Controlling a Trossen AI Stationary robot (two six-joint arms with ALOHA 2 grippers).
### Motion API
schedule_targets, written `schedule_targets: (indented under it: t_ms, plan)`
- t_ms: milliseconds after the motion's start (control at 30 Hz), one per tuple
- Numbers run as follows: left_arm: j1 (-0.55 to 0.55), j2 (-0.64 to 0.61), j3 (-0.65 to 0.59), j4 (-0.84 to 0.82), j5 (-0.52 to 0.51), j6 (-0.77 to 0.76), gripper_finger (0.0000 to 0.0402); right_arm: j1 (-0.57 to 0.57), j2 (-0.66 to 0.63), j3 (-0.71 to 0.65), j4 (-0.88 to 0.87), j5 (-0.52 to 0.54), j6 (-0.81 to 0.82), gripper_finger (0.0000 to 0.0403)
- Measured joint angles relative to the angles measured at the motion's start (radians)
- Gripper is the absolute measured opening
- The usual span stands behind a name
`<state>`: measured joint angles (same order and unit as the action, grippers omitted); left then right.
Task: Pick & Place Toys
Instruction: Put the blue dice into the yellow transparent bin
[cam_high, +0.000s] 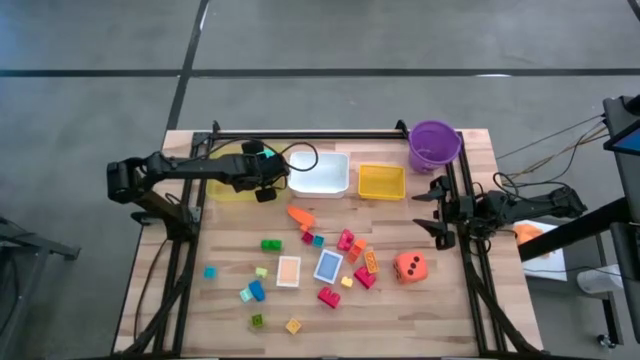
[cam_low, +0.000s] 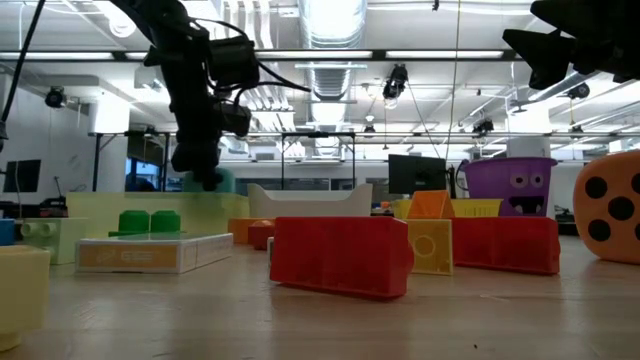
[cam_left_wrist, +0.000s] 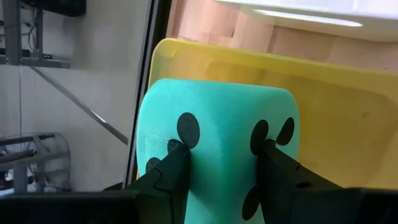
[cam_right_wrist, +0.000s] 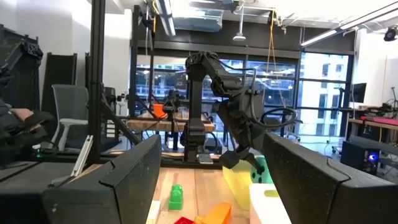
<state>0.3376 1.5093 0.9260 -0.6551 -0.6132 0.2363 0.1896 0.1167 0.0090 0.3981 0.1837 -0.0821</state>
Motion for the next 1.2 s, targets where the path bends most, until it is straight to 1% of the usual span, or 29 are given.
schedule_targets:
  t_ms: [233,300,700,1133,1200]
  plan:
    - [-0.015,0.0,0.0,0.008,0.01,-0.011,0.0131,0.0,0.0,0.0,0.0,0.0,-0.001,0.028]
    - [-0.023,0.0,-0.004,0.024,-0.016,-0.043,0.0131,0.0,0.0,0.0,0.0,0.0,-0.004,0.028]
    - [-0.042,0.0,-0.082,0.085,-0.019,-0.062,0.013,0.0,0.0,0.0,0.0,0.0,-0.004,0.028]
    - [-0.055,0.0,-0.084,0.109,-0.023,-0.088,0.0127,0.0,0.0,0.0,0.0,0.0,-0.004,0.028]
    - [-0.064,0.0,-0.099,0.126,-0.023,-0.083,0.0127,0.0,0.0,0.0,0.0,0.0,0.0,0.028]
